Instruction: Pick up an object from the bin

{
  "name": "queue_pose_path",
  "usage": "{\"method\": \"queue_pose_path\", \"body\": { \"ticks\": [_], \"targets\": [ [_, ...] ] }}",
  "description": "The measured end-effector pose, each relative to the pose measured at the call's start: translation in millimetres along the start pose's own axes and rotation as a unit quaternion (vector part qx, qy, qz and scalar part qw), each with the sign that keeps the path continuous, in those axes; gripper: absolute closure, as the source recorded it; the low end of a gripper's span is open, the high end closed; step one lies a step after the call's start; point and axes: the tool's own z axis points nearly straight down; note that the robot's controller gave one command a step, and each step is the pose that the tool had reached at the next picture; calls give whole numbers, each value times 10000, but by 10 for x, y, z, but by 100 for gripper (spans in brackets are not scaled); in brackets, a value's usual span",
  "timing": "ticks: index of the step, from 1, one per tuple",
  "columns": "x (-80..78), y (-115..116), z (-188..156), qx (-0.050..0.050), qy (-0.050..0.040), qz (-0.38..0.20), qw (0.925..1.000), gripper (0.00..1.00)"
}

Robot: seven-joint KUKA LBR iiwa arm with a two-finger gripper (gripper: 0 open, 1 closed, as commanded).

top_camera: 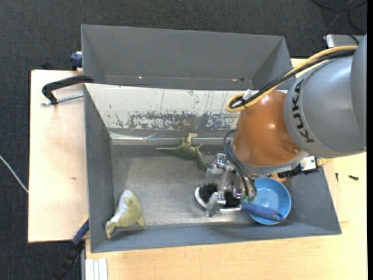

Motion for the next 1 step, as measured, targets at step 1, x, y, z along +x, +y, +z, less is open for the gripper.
{"method": "queue_pose_path", "body": {
  "ticks": [1],
  "targets": [
    [-32, -188, -50, -10, -22, 561, 9984, 0]
  ]
}}
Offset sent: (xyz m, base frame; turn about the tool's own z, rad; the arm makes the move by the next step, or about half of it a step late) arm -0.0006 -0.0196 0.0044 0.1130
